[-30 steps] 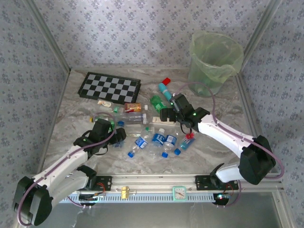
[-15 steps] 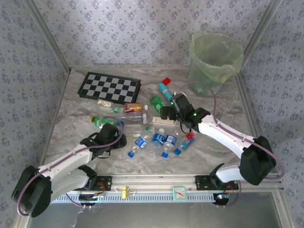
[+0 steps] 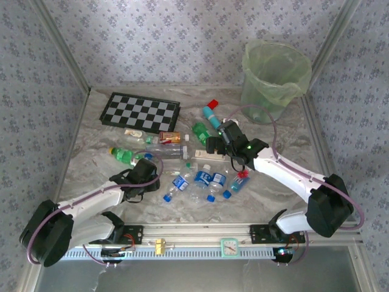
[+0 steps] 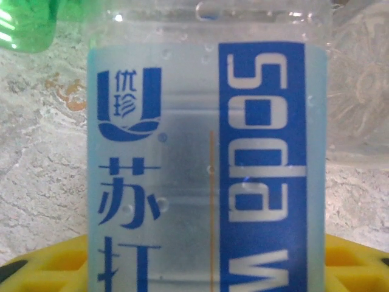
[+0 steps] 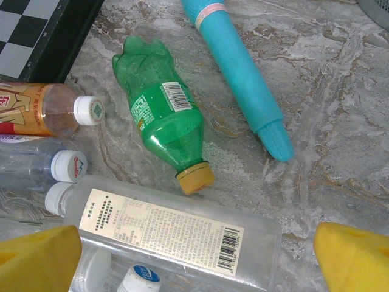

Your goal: Put the plastic bottles in the bin

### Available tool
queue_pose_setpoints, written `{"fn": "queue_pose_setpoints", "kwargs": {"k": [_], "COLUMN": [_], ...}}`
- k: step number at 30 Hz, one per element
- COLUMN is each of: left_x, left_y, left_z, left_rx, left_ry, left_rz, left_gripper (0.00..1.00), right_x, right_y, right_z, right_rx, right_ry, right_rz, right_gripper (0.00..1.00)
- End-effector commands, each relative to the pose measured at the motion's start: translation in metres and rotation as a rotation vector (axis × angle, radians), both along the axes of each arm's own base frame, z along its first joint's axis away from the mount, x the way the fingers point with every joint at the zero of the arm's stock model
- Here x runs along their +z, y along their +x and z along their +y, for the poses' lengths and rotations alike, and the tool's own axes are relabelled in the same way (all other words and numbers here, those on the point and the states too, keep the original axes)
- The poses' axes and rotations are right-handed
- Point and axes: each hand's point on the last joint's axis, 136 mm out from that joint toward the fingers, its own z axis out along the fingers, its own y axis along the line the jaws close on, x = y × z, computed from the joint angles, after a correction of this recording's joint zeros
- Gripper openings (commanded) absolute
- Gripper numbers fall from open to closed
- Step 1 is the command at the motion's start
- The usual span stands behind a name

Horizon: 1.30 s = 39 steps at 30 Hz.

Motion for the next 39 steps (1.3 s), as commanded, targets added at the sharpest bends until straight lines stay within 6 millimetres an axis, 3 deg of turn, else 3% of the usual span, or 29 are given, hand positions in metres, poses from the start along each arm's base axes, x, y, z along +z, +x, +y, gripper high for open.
{"fn": "queue_pose_setpoints", "kwargs": {"k": [1,8,15,19,28,39], "left_x": [0.028,0.088,0.157,0.18,0.194,0.191], "left_y": [0.014,0.027,0.042,0.047,0.044,0.032], "left_z": [-0.006,-0.02,-0.066,-0.088,-0.134,-0.16], "left_rx": [-0.004,-0.025,-0.155,-0.237,-0.405,-0.483], "left_ry": [-0.022,-0.15,-0.43,-0.513,-0.535,-0.543], "left_rz": [-0.086,-0.252,-0.472,-0.536,-0.562,-0.56], "left_gripper": [0.54,0.5,0.48,0.47,0.46,0.46], "right_x": [0.009,0.038,0.077,0.094,0.093,0.082], "right_y": [-0.003,-0.005,-0.018,-0.026,-0.034,-0.033], "right_z": [-0.001,0.027,0.082,0.106,0.142,0.151], "right_rx": [-0.01,0.104,0.328,0.417,0.499,0.51], "right_ry": [0.014,0.159,0.39,0.461,0.498,0.526], "right_rz": [-0.022,-0.079,-0.132,-0.156,-0.141,-0.111], "right_gripper": [1.0,1.0,1.0,0.97,0.95,0.85]}}
